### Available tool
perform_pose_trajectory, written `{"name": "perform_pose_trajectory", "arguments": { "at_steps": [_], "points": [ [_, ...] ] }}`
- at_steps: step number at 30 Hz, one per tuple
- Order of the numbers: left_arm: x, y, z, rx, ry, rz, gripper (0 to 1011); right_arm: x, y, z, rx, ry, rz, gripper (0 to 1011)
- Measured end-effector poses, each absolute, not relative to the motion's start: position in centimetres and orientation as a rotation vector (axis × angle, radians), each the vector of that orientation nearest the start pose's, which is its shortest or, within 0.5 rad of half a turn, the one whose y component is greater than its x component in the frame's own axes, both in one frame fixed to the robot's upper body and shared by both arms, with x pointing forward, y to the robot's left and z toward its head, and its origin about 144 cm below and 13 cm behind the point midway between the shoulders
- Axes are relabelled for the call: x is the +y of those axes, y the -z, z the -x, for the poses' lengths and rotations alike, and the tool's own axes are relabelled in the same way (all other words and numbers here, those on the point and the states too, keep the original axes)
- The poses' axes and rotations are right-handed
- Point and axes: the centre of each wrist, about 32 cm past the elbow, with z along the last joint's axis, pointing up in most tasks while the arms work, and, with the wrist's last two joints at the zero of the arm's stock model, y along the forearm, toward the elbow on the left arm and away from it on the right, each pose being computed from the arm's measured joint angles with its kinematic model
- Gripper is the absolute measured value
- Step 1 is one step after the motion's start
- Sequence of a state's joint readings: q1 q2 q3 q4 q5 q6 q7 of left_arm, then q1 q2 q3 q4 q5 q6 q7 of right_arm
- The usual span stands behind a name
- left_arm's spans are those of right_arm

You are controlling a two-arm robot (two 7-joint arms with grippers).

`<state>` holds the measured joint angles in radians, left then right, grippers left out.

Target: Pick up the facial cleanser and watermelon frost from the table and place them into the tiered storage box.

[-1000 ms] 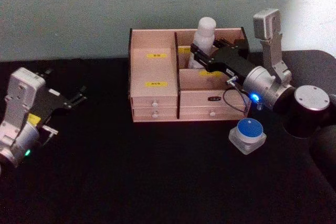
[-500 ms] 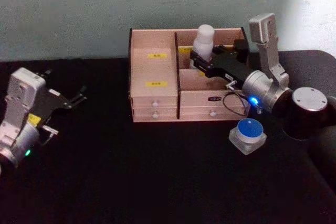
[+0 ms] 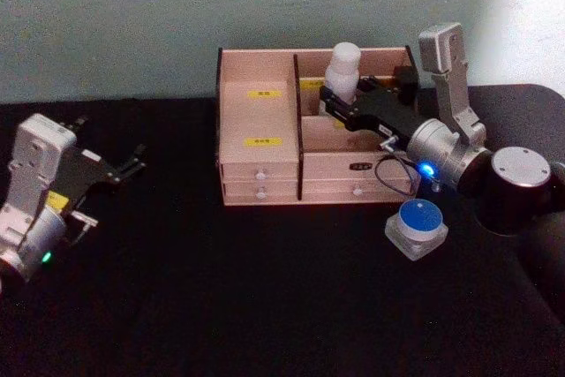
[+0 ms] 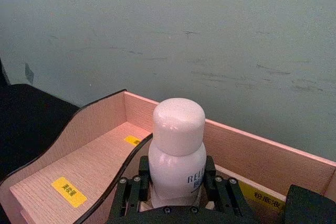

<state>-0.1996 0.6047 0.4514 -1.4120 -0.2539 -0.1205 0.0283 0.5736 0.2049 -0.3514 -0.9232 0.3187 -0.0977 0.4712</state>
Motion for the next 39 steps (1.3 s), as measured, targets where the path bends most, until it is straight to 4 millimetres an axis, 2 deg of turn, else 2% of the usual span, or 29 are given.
{"name": "perform_pose_trajectory", "arguments": {
  "at_steps": [3, 6, 13, 18, 26, 39],
  "points": [
    [31.0, -114.0, -48.9, -0.285, -1.248, -0.304, 1001, -24.0, -115.6, -60.5, 0.009, 0.947, 0.057, 593],
    [31.0, -114.0, -48.9, -0.285, -1.248, -0.304, 1001, -24.0, -115.6, -60.5, 0.009, 0.947, 0.057, 659],
    [31.0, -114.0, -48.9, -0.285, -1.248, -0.304, 1001, -24.0, -115.6, -60.4, 0.009, 0.947, 0.057, 885],
    [31.0, -114.0, -48.9, -0.285, -1.248, -0.305, 1001, -24.0, -115.6, -60.4, 0.009, 0.948, 0.057, 996],
    [31.0, -114.0, -48.9, -0.285, -1.248, -0.305, 1001, -24.0, -115.9, -60.2, 0.000, 0.946, 0.048, 1000],
    [31.0, -114.0, -48.9, -0.285, -1.248, -0.304, 1001, -25.9, -118.6, -57.0, -0.056, 0.935, 0.007, 1000]
  ]
}}
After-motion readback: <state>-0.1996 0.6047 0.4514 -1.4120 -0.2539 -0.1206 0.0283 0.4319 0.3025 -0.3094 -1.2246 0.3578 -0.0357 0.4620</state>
